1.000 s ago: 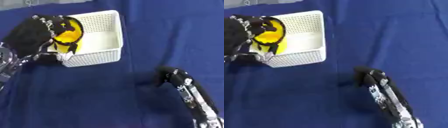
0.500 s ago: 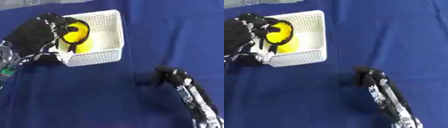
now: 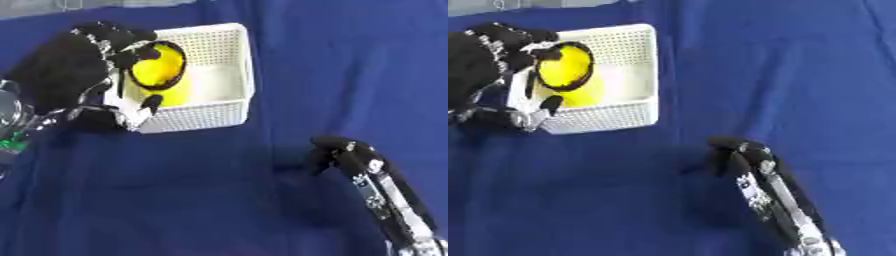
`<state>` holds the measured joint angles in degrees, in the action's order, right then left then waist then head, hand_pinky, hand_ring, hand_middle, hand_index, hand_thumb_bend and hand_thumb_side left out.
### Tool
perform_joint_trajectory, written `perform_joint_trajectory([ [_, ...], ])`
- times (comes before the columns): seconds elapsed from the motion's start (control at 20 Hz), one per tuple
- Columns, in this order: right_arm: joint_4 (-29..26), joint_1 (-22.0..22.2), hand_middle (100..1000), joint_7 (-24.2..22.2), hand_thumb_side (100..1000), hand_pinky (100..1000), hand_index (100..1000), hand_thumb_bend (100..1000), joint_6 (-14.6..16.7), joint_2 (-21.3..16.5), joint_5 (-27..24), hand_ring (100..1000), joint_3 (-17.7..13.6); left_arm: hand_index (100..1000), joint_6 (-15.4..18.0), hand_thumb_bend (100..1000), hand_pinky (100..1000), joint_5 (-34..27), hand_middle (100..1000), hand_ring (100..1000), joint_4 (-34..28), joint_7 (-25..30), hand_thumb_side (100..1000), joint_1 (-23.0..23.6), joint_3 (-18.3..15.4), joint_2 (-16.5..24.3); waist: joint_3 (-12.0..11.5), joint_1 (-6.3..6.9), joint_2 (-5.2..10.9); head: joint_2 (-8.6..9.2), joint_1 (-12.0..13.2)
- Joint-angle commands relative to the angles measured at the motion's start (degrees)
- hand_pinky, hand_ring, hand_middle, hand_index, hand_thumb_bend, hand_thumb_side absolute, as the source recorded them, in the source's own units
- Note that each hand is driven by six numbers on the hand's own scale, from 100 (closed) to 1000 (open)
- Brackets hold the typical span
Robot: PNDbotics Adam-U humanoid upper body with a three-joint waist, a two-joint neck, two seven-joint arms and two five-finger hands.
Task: Pick up objects on the table and place them in the box.
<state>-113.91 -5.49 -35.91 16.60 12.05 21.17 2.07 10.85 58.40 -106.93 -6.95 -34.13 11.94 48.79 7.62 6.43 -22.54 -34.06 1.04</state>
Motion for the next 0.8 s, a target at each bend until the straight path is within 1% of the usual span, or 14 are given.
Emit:
perform_joint_trajectory([
  [0.05, -0.68, 1.32, 602, 0.1, 925, 502, 828, 100, 1.0, -0.74, -1.11, 555, 0.76, 839, -1.6, 171, 719, -1.88, 835, 769, -3.08, -0.59, 929, -1.71, -2.14, 3.15, -0.69, -0.31, 2.36, 0.91, -0.21],
  [0.1, -0.68, 1.88, 602, 0.18, 921, 502, 828, 100, 1.3, -1.01, -1.43, 555, 0.81, 839, -2.14, 168, 713, -2.53, 833, 766, -3.56, -0.61, 923, -2.0, -2.47, 3.38, -1.0, -0.37, 2.87, 1.0, -0.29],
  [0.25, -0.68, 3.54, 601, 0.57, 905, 502, 827, 100, 1.74, -1.54, -2.44, 554, 0.69, 848, -4.85, 146, 650, -5.49, 804, 732, -5.76, -1.25, 885, -1.54, -3.99, 4.09, -2.47, -0.89, 4.72, 1.64, -0.9],
  [0.35, -0.68, 4.45, 602, 0.68, 901, 502, 827, 100, 1.96, -1.57, -2.75, 554, 0.59, 856, -6.62, 136, 636, -8.35, 787, 712, -7.19, -2.35, 871, -0.33, -5.12, 5.1, -3.45, -1.29, 5.6, 2.12, -1.55],
  [0.4, -0.68, 4.94, 602, 0.71, 894, 502, 827, 100, 2.16, -1.51, -2.75, 554, 0.56, 852, -7.05, 134, 651, -9.77, 788, 716, -7.43, -3.5, 872, 0.53, -5.92, 5.92, -3.92, -1.51, 6.01, 2.37, -1.85],
  [0.55, -0.68, 6.38, 601, 1.09, 882, 503, 826, 100, 3.01, -1.17, -2.68, 554, 0.43, 843, -8.27, 131, 656, -11.52, 787, 714, -7.64, -7.44, 878, 4.52, -9.17, 8.48, -5.43, -2.33, 7.24, 3.02, -2.65],
  [0.7, -0.68, 7.19, 601, 1.78, 871, 502, 825, 100, 3.62, -0.66, -2.57, 553, 0.15, 836, -9.18, 126, 630, -12.2, 775, 699, -7.66, -10.77, 884, 9.72, -11.45, 9.37, -6.75, -3.06, 7.96, 3.39, -3.46],
  [0.75, -0.68, 7.33, 600, 2.18, 862, 502, 824, 100, 3.72, -0.34, -2.54, 550, -0.11, 830, -9.32, 119, 547, -13.12, 736, 647, -7.66, -11.68, 885, 12.1, -11.79, 8.78, -7.49, -3.38, 8.19, 3.59, -3.98],
  [0.8, -0.68, 7.41, 599, 2.65, 858, 501, 823, 100, 3.76, -0.09, -2.45, 549, -0.41, 830, -9.04, 118, 498, -14.78, 709, 617, -7.66, -12.7, 886, 14.61, -11.83, 7.74, -8.11, -3.56, 8.4, 3.67, -4.35],
])
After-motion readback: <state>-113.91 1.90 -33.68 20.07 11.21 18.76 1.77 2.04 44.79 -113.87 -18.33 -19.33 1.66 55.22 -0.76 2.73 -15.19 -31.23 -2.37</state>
